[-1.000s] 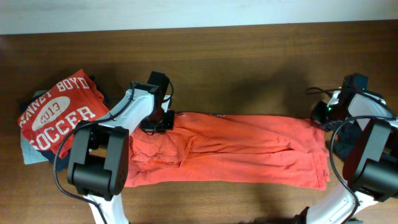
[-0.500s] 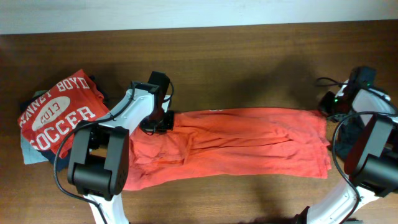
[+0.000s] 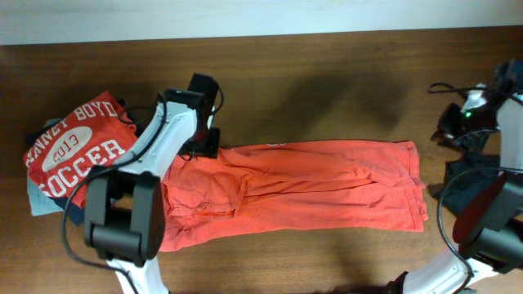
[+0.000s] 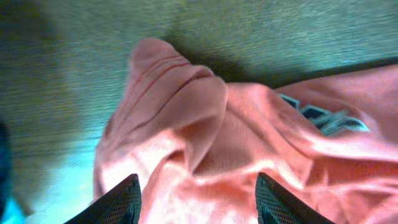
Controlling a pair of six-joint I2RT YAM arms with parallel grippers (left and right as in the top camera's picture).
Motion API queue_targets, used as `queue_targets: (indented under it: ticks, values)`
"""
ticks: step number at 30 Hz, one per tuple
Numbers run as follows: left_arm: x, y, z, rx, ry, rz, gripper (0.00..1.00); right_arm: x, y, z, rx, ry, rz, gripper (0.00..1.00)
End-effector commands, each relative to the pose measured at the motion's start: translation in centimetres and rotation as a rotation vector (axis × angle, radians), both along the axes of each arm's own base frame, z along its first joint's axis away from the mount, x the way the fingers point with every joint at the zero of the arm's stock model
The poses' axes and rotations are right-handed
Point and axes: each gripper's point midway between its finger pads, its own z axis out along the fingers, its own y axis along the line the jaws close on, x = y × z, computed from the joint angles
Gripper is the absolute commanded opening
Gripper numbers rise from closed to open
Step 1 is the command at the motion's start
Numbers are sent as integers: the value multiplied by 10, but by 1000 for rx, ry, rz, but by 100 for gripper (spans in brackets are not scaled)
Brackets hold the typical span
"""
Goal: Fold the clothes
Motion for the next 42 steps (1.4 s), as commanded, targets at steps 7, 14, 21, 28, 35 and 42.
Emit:
queue_targets:
  ticks: [7, 14, 21, 28, 35, 42]
  values:
    - [-41, -30, -10, -167, 132, -87, 58, -31, 70, -27, 34, 177, 159, 21]
    - [-73, -32, -46, -151, 201, -163, 64, -57, 76, -65, 31, 263, 136, 21]
    - [-89, -12, -76, -102, 207, -55, 57, -59, 60, -121, -80, 219, 20, 21]
    - [-102, 19, -82, -81, 261, 32, 50, -46, 11, -119, -240, 173, -82, 21]
    - [-96, 35, -82, -92, 247, 91, 49, -22, -12, -83, -251, 115, -102, 25]
    - [-72, 28, -51, -102, 196, 76, 56, -8, -12, -58, -233, 85, -76, 25]
